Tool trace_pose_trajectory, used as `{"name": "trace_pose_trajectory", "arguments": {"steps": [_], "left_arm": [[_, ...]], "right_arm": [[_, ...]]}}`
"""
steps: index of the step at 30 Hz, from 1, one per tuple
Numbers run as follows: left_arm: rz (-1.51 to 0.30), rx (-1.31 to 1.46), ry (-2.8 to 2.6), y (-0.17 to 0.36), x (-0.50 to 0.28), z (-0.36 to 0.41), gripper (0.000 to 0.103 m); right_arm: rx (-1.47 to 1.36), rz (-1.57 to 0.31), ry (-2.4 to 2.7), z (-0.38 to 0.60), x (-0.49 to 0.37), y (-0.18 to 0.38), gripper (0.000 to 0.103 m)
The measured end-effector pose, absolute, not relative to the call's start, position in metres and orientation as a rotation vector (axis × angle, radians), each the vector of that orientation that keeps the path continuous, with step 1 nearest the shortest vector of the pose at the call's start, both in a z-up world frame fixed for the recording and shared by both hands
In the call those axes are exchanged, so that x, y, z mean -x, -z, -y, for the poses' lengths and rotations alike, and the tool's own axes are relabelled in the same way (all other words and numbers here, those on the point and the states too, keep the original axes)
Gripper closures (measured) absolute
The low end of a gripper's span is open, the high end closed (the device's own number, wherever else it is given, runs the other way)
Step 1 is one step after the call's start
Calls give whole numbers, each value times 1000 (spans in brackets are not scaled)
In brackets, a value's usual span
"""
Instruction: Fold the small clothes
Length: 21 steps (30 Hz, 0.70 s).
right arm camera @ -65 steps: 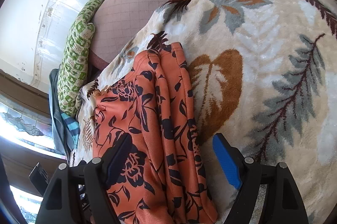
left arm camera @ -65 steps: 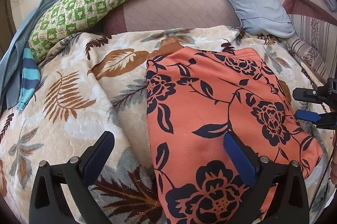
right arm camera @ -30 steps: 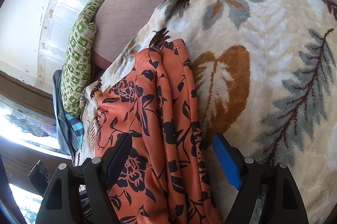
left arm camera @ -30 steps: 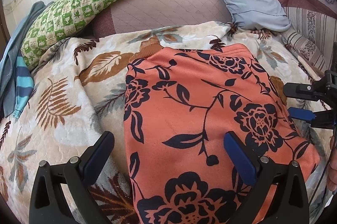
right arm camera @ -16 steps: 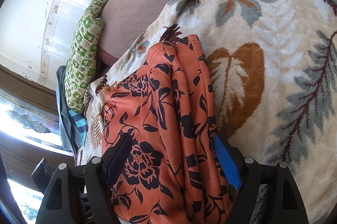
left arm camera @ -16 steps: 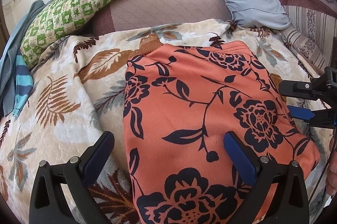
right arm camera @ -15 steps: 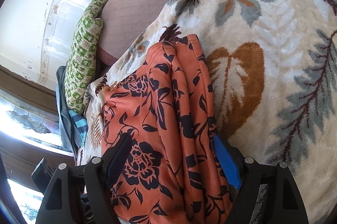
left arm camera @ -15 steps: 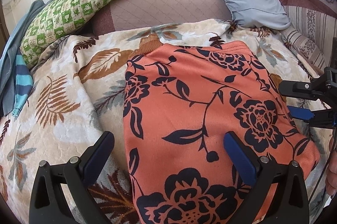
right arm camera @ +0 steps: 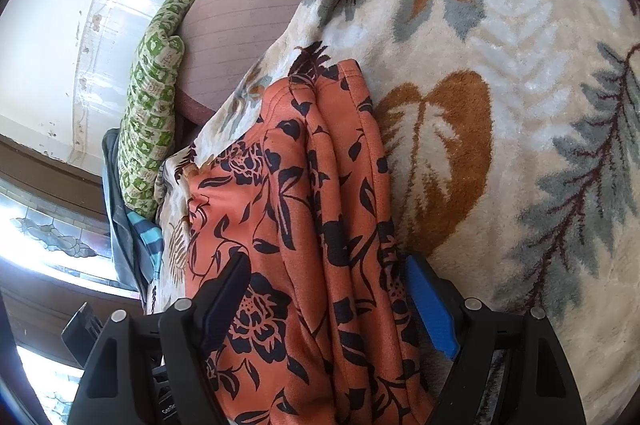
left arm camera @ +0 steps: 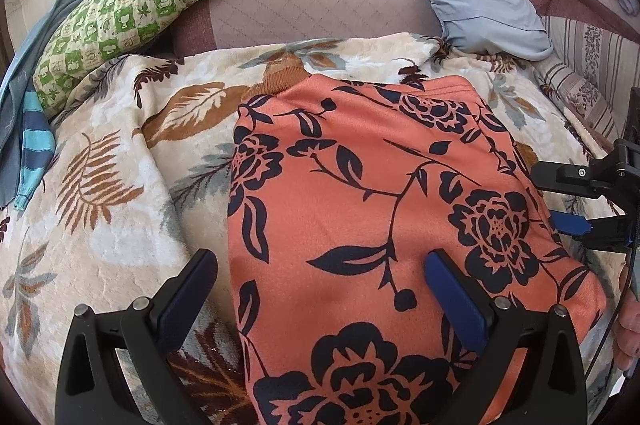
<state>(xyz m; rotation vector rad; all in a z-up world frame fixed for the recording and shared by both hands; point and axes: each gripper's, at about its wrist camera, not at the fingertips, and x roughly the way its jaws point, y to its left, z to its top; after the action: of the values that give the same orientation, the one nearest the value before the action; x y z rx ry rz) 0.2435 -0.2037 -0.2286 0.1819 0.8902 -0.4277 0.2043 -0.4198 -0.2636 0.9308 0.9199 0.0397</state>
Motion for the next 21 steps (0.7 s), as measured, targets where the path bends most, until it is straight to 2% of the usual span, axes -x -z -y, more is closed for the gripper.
{"name": "trace_pose_trajectory", "arguments": {"steps": [13, 21], "left_arm": [[-906, -164, 438, 231, -245, 202, 0], [-1049, 24, 530, 226, -257, 184, 0]], "right_arm": [[-926, -931, -40, 418, -206, 265, 21], [-918, -957, -48, 415, -210, 271, 21]]}}
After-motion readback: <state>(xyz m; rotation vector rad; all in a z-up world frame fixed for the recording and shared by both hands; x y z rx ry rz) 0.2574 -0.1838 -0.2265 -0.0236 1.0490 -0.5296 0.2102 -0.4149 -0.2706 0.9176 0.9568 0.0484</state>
